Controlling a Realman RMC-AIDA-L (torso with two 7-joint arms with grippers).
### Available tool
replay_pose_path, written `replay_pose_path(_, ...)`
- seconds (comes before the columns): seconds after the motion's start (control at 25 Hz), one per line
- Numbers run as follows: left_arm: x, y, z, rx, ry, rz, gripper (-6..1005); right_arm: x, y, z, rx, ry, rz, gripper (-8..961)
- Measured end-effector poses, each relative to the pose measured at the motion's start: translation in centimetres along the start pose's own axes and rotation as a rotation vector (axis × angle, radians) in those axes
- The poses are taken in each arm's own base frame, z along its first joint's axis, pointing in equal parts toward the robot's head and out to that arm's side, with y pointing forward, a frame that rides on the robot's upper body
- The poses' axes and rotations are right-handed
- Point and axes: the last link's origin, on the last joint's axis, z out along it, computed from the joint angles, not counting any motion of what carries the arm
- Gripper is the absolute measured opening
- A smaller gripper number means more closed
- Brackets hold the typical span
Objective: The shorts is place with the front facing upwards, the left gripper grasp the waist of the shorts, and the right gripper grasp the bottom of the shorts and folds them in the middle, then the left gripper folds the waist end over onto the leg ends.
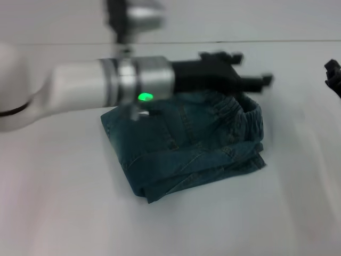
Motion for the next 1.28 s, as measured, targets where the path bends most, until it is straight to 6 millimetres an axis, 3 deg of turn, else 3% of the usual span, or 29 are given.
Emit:
replay_pose_path(0.16, -1.2, -1.8, -5.9, 0.015, 0.221, -0.122, 937, -2.2, 0.6, -0.7, -0.187, 0.007, -0.007, 24)
replay_pose_path(0.32, -3.3, -2.9, -11.8, 0.06, 0.331, -0.197, 937, -4.4, 1.6, -1.2, -0.386, 0.08, -0.025, 39)
replay_pose_path(0.56, -6.6, -2.4, -20.6, 0.118, 0.342, -0.233, 937, -7.3, 3.5, -2.1, -0.658, 0.311, -0.122, 184)
replay_pose_path(0.72, -8.3, -1.6, -24.4, 0.146, 0.231, -0.27, 937, -8.9, 4.9, -4.0, -0.854, 0.497, -0.228, 322)
replay_pose_path(0.92, -9.5, -0.9, -26.4, 0.145, 0.087, -0.29, 937, -9.4, 4.6, -6.1, -0.949, 0.773, -0.286, 537)
replay_pose_path(1.08, -10.4, -0.5, -26.5, 0.118, -0.046, -0.296, 937, -9.0, 3.7, -6.7, -0.915, 0.857, -0.294, 701)
replay_pose_path(1.28, -10.4, -0.4, -26.3, 0.109, -0.057, -0.291, 937, -8.3, 3.2, -6.9, -0.878, 0.901, -0.304, 915)
